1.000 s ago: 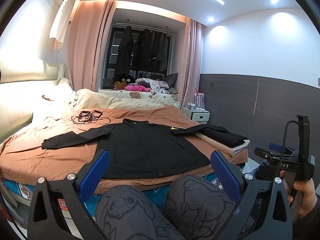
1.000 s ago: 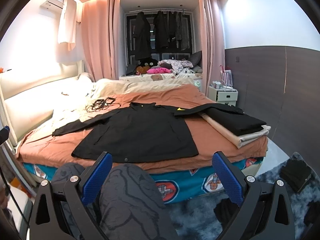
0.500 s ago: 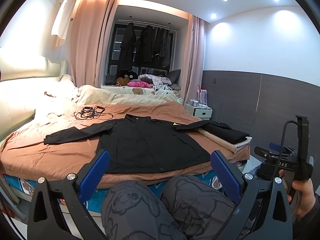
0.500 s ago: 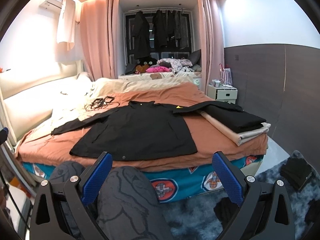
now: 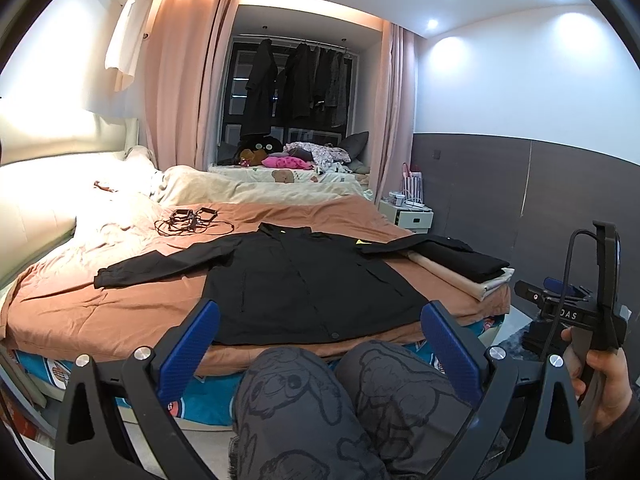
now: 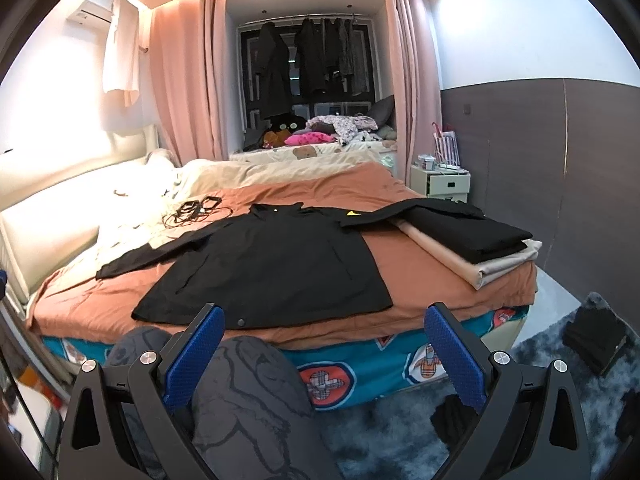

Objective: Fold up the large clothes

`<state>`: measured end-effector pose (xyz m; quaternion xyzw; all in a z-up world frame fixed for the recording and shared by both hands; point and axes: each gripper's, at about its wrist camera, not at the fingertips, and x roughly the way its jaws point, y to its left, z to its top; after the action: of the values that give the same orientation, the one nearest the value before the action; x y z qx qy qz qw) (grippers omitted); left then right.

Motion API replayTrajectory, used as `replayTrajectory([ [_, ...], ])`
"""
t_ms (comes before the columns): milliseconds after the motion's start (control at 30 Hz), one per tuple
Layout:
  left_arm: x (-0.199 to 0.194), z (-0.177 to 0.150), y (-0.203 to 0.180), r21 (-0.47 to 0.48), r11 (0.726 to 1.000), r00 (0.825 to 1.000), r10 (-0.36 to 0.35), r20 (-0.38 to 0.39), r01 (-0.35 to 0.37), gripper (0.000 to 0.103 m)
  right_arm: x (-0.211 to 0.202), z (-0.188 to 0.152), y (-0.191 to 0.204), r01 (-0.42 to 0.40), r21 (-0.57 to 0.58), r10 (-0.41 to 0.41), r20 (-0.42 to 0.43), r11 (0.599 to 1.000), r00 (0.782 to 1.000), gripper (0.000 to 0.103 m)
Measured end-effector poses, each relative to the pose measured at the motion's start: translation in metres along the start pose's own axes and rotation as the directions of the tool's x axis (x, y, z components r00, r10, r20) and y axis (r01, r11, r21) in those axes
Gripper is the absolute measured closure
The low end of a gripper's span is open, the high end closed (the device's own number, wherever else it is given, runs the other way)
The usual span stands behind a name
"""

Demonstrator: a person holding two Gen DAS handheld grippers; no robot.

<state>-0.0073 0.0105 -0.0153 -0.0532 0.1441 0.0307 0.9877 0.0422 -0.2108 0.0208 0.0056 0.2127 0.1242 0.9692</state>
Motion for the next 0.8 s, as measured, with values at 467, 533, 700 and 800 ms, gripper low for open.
replayTrajectory([
  [467, 0.022, 0.008, 0.026, -0.076, 0.996, 0.999, 0.048, 0.001, -0.048, 0.000, 0.040, 0.018, 0.008, 0.082, -0.019, -0.082, 0.007, 0.996, 0.997, 0.002],
  [533, 0.029, 0.010, 0.034, -0.094, 0.994, 0.998, 0.060, -0.008, -0.060, 0.000, 0.045, 0.019, 0.010, 0.076, -0.017, -0.076, 0.008, 0.997, 0.997, 0.003],
  [700, 0.047, 0.013, 0.055, -0.142, 0.986, 0.996, 0.083, -0.031, -0.086, 0.000, 0.067, 0.023, 0.018, 0.057, -0.021, -0.057, -0.014, 0.998, 0.998, 0.003],
  [800, 0.058, 0.016, 0.068, -0.152, 0.983, 0.994, 0.097, -0.045, -0.102, 0.000, 0.083, 0.026, 0.025, 0.038, -0.022, -0.039, -0.038, 0.999, 0.999, 0.002],
])
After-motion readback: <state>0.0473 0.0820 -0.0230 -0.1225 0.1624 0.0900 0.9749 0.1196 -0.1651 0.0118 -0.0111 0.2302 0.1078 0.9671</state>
